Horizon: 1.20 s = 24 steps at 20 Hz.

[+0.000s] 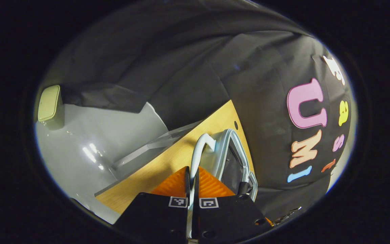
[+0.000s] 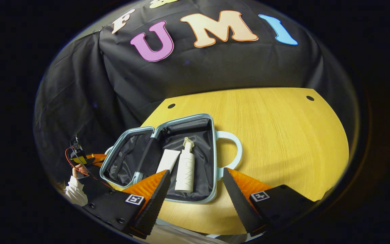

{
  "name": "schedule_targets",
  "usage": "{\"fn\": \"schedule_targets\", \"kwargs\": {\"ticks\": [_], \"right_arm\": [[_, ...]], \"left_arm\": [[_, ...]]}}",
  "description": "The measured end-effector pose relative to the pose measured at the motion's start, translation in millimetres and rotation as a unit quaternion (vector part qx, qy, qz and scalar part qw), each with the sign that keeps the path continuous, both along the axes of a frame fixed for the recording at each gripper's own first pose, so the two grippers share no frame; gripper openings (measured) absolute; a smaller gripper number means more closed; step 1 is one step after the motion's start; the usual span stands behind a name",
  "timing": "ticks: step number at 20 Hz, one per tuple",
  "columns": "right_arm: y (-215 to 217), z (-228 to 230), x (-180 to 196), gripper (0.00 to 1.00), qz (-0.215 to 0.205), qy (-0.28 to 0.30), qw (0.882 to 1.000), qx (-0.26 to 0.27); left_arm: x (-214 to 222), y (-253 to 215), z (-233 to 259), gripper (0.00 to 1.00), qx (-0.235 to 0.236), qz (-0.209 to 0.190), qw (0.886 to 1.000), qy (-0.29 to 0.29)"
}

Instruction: First open the suitcase, pack the skin care products into it, and then close the suitcase.

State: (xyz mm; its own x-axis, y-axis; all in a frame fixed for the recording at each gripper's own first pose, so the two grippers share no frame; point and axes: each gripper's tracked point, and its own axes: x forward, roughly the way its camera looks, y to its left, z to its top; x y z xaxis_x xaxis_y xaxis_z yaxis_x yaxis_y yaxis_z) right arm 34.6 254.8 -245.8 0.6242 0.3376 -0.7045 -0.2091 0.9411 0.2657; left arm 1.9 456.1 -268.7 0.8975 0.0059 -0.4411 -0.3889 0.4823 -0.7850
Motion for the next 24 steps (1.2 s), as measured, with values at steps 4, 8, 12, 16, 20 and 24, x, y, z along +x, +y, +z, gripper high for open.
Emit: {"fn": "schedule_targets", "kwargs": {"ticks": [4, 8, 12, 16, 20, 24], "right_arm": [[-6, 3, -1, 0.98, -0.005, -0.002, 1.0, 0.004], [-15, 5, 3, 0.98, -0.014, -0.005, 1.0, 0.022], [-31, 12, 8, 0.93, -0.022, -0.016, 0.999, 0.035], [-54, 15, 11, 0.98, -0.032, -0.022, 0.998, 0.043], [-81, 15, 12, 0.98, -0.032, -0.025, 0.998, 0.043], [-109, 18, 15, 0.98, -0.035, -0.024, 0.998, 0.055]], "left_arm": [[-2, -15, 58, 0.0, 0.048, -0.021, 0.998, -0.03], [-2, -52, 120, 0.0, 0.115, -0.061, 0.99, -0.055], [7, -92, 158, 0.0, 0.175, -0.095, 0.978, -0.058], [13, -132, 182, 0.0, 0.222, -0.113, 0.967, -0.051], [17, -171, 199, 0.0, 0.269, -0.125, 0.954, -0.04], [24, -213, 208, 0.0, 0.299, -0.129, 0.945, -0.025]]}}
